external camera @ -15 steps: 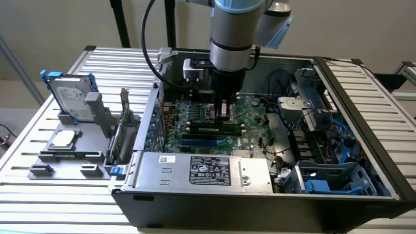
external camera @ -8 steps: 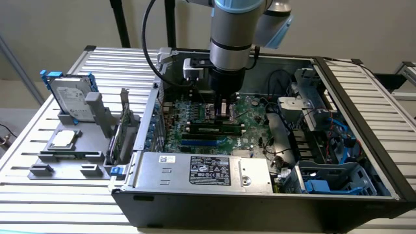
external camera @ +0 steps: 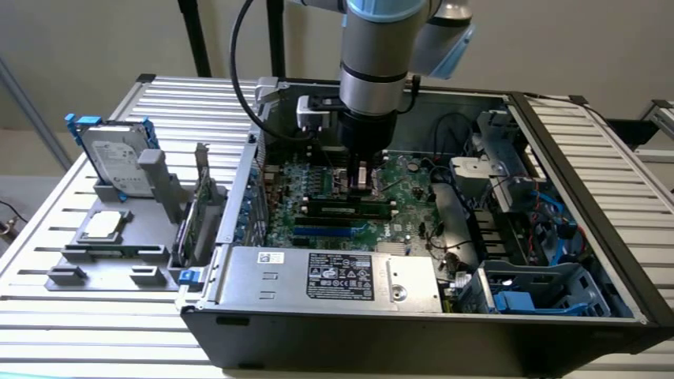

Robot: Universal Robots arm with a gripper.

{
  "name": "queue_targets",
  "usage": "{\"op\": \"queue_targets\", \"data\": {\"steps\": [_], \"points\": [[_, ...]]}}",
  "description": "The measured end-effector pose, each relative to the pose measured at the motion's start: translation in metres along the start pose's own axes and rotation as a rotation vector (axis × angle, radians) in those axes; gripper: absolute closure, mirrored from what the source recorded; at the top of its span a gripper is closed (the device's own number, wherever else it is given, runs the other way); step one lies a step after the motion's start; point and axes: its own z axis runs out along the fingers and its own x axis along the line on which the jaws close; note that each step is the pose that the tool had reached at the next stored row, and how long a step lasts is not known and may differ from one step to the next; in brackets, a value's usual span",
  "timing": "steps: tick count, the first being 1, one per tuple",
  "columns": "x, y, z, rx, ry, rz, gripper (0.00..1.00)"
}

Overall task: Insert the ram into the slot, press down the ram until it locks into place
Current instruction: 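Press down the ram until it locks into place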

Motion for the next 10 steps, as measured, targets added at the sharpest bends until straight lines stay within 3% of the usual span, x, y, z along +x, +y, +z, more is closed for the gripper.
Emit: {"op": "queue_targets", "data": {"steps": [10], "points": [[-0.0015,0.0002,0.0041,0.0001,0.007,0.0,0.9]]}}
